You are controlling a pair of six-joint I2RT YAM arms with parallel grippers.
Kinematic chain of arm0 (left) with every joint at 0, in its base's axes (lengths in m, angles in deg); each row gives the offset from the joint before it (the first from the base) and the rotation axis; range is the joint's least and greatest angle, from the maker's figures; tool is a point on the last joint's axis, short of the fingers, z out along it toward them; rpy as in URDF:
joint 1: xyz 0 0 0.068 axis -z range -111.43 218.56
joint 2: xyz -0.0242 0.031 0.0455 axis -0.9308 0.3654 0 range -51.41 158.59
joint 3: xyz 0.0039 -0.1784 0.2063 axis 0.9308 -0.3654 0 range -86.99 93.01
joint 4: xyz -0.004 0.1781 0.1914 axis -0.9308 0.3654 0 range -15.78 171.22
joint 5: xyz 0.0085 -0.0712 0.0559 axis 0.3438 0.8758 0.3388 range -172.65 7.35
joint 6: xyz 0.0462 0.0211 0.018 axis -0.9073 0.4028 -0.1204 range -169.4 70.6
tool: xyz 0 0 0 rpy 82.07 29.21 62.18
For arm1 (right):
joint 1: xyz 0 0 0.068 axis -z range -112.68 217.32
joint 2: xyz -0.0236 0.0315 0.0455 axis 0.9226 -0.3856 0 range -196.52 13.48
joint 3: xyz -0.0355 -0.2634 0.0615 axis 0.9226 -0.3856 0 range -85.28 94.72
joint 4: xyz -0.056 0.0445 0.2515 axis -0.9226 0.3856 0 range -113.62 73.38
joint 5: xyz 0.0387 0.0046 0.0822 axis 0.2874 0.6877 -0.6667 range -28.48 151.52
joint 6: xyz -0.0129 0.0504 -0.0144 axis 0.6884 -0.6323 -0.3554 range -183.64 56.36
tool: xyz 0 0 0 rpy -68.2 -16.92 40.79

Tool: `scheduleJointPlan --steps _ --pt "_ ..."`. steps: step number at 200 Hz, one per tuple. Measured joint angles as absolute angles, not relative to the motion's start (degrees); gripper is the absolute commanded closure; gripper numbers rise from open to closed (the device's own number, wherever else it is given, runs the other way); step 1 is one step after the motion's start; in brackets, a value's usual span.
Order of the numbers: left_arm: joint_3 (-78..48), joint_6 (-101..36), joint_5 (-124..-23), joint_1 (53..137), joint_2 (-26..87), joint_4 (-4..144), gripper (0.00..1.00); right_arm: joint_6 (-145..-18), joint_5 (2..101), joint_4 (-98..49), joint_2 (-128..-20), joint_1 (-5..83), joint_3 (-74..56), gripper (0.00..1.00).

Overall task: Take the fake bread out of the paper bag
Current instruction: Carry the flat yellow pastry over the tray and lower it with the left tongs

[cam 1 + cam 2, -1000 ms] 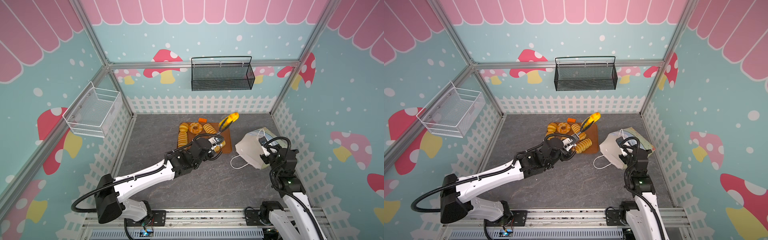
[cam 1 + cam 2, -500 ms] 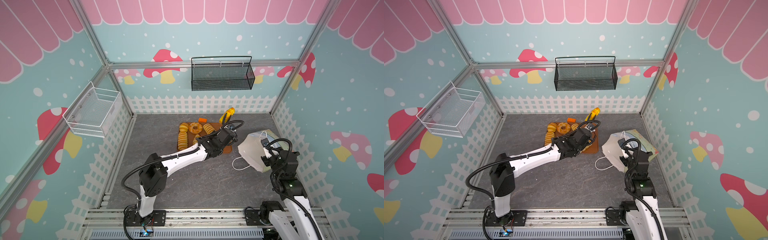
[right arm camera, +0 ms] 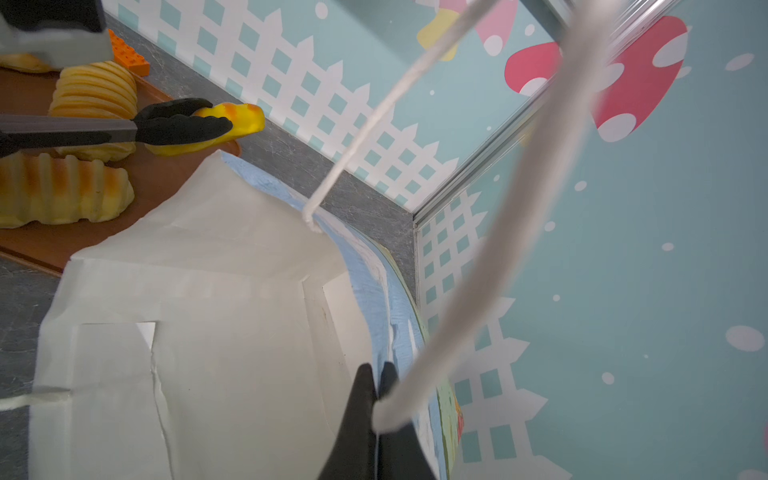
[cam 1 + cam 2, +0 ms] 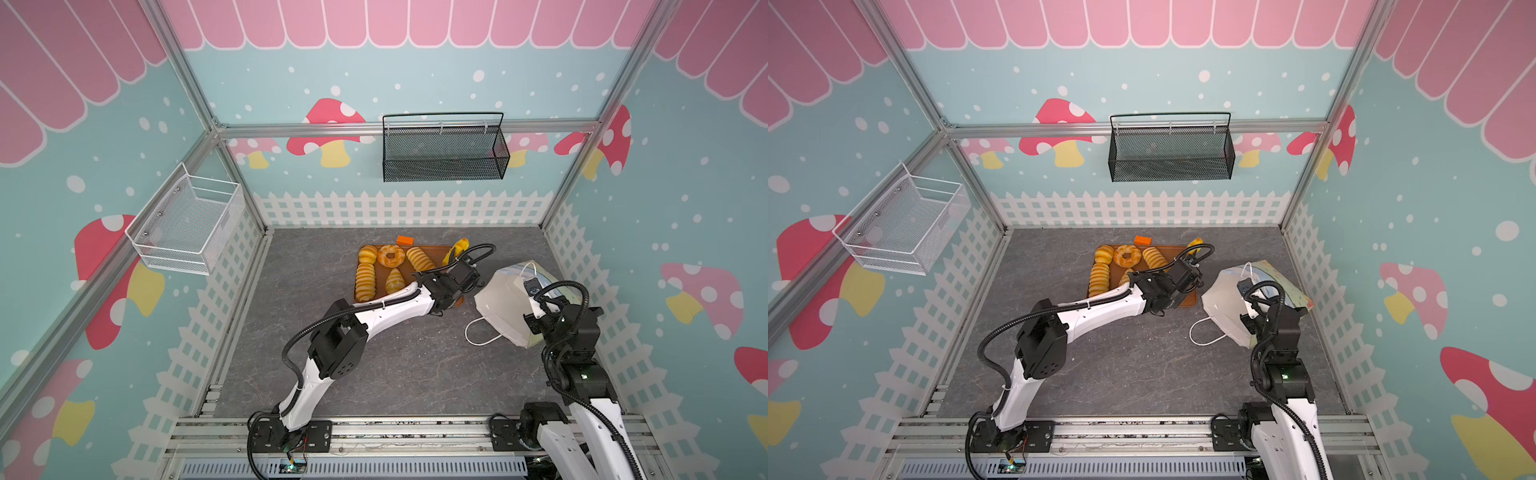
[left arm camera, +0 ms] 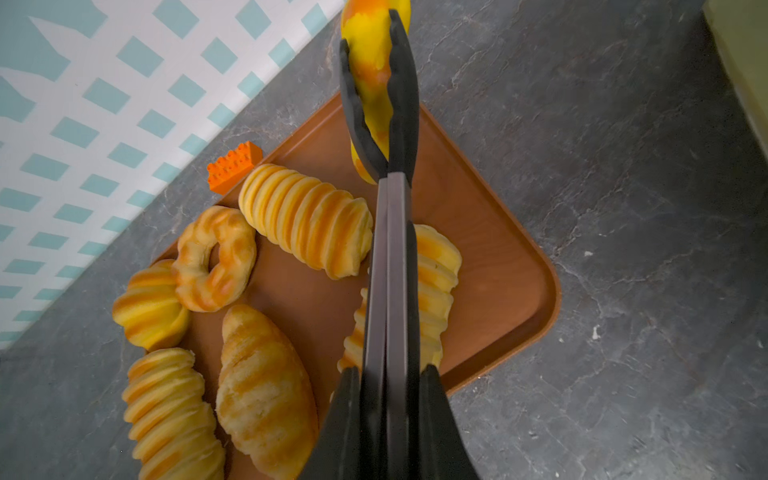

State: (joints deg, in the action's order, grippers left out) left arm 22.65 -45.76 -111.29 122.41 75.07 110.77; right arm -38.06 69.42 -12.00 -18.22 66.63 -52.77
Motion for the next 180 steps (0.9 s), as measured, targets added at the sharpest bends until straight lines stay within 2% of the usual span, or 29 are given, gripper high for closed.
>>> scheduleJointPlan --steps 81,155,180 --pt "24.2 -41.9 -109.9 121.0 78.0 115.6 1.00 -38.4 68.1 -12.0 -17.2 66.6 -53.4 1.00" --pt "28.9 -40.1 -113.4 120.8 79.4 122.1 1.00 -38.8 67.6 -12.0 -16.7 66.6 -53.9 1.00" --pt "30.6 -39.6 -113.9 120.8 80.8 123.6 0.93 -38.8 67.5 -12.0 -16.4 66.6 -53.9 1.00"
